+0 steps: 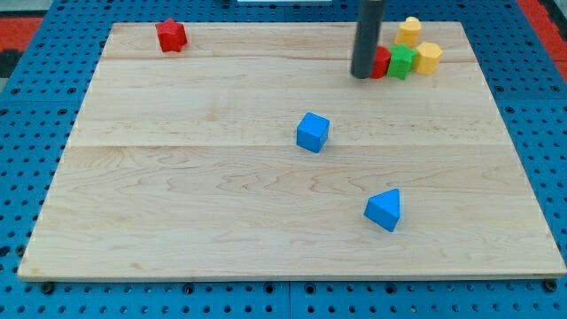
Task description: Move the blue blocks into the group of blocks
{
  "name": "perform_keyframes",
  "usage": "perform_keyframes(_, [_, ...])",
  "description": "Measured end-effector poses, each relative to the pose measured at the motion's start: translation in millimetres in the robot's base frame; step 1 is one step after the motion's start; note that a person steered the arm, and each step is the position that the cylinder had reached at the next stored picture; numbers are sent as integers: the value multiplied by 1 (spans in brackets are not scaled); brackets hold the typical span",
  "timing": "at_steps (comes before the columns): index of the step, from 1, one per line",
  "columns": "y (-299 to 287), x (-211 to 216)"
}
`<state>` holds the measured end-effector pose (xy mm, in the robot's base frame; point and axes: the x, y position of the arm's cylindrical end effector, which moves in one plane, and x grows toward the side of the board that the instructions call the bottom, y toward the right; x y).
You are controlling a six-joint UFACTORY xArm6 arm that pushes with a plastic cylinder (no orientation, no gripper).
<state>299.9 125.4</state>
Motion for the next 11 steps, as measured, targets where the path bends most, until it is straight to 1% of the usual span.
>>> perform_keyframes(1, [-10, -6])
perform_keyframes(2, [-20, 54])
perform_keyframes(3, [-21, 146])
perform_keyframes(4, [-82, 164])
perform_keyframes(5, [-129, 142])
perform_keyframes(6, [-113, 110])
perform_keyframes(7, [-44, 110])
perform_keyframes(8, [-18, 136])
perform_keyframes(9, [3, 110])
perform_keyframes(10, [13, 68])
perform_keyframes(11, [29, 59])
